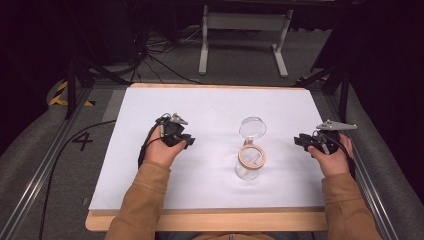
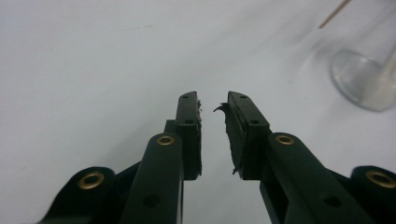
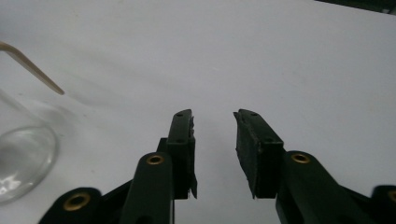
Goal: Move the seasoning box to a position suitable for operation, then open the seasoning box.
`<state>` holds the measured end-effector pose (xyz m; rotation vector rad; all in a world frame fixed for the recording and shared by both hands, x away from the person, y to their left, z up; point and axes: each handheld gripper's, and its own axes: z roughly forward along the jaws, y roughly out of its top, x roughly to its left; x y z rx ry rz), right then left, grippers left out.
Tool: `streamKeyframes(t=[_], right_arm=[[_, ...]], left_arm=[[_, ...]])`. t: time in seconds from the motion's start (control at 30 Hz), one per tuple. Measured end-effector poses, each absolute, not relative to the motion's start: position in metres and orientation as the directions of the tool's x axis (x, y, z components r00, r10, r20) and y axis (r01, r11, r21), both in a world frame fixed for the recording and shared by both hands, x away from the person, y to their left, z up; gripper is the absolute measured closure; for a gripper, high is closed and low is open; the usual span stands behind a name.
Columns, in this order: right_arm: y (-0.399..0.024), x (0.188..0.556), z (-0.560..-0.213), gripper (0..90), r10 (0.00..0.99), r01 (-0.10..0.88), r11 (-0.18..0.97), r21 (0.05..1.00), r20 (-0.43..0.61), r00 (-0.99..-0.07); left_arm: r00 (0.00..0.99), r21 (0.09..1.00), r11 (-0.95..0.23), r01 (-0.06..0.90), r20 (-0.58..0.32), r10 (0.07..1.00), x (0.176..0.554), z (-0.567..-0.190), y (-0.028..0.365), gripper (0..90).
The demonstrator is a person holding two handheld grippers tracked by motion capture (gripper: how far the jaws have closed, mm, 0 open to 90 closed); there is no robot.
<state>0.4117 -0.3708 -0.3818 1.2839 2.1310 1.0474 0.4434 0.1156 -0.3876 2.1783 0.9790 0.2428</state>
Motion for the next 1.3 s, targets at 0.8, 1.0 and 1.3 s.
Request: streamKeyframes(t=[0.8,1.0,1.3], right_arm=[[-0.415,0.431,-0.422,52.3,0.887,0.626,0.334,0.705,-0.012,-0.461],[-0.414,0.432,-0.425,47.3,0.887,0.638,0.349,0.687,-0.021,-0.462],[-0.411,0.431,-0.423,45.3,0.888,0.631,0.335,0.700,-0.011,-0.460]], left_arm=[[0.619,0.661,-0.402,0.633,-0.121,0.776,0.467,-0.429,0.155,44.9],[0.617,0.650,-0.399,0.647,-0.138,0.775,0.466,-0.429,0.157,43.4],[0.620,0.659,-0.394,0.641,-0.142,0.772,0.465,-0.426,0.152,42.4]])
